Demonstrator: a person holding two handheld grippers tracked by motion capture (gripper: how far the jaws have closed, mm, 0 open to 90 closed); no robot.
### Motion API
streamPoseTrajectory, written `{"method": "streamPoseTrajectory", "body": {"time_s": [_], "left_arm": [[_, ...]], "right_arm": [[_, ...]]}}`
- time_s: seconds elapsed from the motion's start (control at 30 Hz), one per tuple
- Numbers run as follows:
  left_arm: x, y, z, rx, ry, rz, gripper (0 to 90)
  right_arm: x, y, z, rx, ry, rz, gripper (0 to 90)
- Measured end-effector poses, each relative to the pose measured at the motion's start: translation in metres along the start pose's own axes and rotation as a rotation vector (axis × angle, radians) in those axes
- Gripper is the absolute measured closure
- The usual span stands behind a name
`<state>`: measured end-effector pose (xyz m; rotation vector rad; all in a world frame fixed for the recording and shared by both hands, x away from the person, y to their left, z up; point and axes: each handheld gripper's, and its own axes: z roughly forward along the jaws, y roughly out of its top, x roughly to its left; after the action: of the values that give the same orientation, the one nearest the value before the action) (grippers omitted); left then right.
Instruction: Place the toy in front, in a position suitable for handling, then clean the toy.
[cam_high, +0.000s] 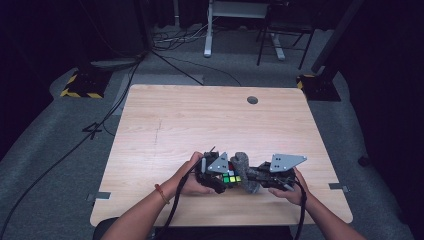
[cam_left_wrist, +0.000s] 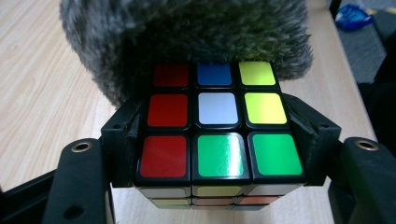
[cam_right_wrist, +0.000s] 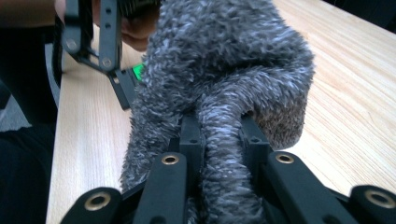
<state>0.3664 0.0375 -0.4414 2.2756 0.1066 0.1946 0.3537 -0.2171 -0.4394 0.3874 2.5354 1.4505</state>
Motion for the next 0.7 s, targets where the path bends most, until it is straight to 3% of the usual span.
{"method": "streamPoseTrajectory", "body": {"time_s": [0.23, 0.47, 0.53, 0.7], "left_arm": [[0.002, 0.004, -0.011, -0.067, -0.001, -0.016, 33.3], [0.001, 0.001, -0.01, -0.022, 0.026, 0.008, 33.3], [0.002, -0.002, -0.008, 0.008, 0.054, 0.019, 33.2], [0.003, -0.011, -0.006, 0.035, 0.055, 0.007, 33.2]], "right_arm": [[-0.003, -0.005, 0.007, 0.072, 0.007, 0.011, 76.5], [-0.003, -0.007, 0.01, 0.101, 0.003, 0.001, 76.3], [-0.005, -0.009, 0.009, 0.123, -0.01, 0.0, 76.2], [-0.017, -0.018, 0.003, 0.164, -0.036, 0.016, 76.0]]}}
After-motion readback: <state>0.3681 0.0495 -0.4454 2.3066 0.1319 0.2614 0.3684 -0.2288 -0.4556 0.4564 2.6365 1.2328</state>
